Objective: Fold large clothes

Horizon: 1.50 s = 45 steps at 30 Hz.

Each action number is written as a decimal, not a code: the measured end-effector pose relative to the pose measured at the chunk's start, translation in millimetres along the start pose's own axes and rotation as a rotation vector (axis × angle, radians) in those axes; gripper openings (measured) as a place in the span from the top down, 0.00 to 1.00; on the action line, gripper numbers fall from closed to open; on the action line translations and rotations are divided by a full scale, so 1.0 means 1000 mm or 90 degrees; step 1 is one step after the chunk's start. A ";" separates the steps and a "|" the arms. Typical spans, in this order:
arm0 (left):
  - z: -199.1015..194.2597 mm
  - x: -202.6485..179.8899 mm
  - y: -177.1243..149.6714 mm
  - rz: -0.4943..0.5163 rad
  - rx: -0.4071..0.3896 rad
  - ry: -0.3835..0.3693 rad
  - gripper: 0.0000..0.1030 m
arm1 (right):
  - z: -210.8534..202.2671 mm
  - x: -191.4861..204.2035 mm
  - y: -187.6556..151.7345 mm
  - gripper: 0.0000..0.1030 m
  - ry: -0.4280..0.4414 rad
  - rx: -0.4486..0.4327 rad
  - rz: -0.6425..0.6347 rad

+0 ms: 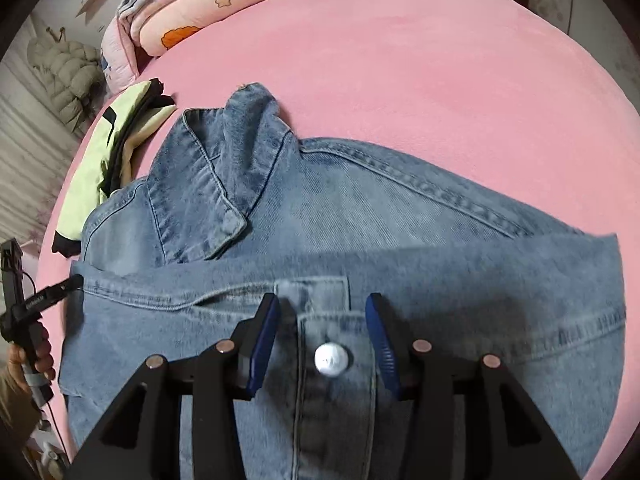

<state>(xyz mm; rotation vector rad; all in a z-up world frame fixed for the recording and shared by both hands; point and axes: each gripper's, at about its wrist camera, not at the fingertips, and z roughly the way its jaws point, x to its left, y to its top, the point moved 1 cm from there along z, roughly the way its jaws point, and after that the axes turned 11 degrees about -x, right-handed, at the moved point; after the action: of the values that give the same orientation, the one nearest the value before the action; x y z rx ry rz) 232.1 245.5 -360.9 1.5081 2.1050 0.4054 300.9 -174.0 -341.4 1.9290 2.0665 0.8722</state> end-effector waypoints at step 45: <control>-0.066 -0.059 -0.120 0.070 -0.057 0.188 0.56 | -0.054 0.038 -0.101 1.00 -0.038 -0.041 -0.074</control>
<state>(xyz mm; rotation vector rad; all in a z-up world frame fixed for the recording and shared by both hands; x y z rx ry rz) 115.3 153.3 -355.2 1.5963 2.1927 0.7958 182.2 -151.8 -341.6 1.7603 2.0663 0.8344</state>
